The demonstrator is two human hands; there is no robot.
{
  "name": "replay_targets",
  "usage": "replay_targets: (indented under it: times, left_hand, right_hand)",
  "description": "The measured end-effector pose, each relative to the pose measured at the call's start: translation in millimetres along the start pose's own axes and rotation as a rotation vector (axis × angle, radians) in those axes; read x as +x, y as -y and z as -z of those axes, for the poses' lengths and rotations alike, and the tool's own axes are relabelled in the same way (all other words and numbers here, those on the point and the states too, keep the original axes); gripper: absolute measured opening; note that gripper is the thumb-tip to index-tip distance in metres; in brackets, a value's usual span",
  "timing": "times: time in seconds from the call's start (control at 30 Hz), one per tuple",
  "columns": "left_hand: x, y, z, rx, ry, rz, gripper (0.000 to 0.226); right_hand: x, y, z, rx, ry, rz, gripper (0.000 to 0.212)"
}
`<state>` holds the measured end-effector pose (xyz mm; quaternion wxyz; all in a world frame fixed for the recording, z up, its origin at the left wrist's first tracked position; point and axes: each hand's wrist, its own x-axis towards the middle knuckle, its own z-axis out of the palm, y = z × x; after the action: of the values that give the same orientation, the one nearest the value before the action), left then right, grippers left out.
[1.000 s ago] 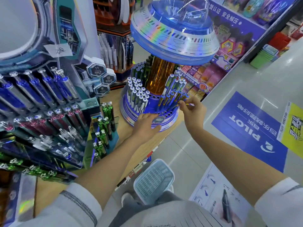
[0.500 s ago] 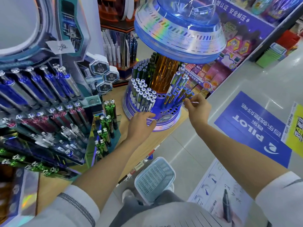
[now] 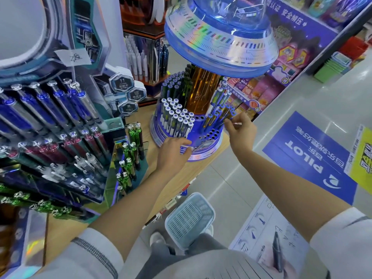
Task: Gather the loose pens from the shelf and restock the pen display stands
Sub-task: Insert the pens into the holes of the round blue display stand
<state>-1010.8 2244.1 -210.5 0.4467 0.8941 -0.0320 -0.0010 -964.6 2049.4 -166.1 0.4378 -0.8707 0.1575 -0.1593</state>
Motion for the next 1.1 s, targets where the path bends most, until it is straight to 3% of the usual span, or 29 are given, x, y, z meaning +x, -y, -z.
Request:
replay_targets:
  times: [0.3, 0.6, 0.77, 0.97, 1.1]
  left_hand:
    - [5, 6, 1, -0.045, 0.019, -0.014, 0.026]
    - [8, 9, 0, -0.051, 0.027, -0.021, 0.028]
    - [7, 9, 0, -0.044, 0.033, -0.018, 0.03]
    - [1, 3, -2, 0.015, 0.033, 0.015, 0.037]
    - [-18, -2, -8, 0.059, -0.059, 0.027, 0.035]
  right_hand:
    - [7, 7, -6, 0.038, 0.031, -0.12, 0.013]
    - [16, 4, -13, -0.061, 0.028, -0.166, 0.029]
    - [20, -4, -16, -0.087, 0.217, -0.293, 0.032]
    - [0, -9, -14, -0.025, 0.272, -0.11, 0.024]
    - [-14, -11, -6, 0.009, 0.279, 0.043, 0.011]
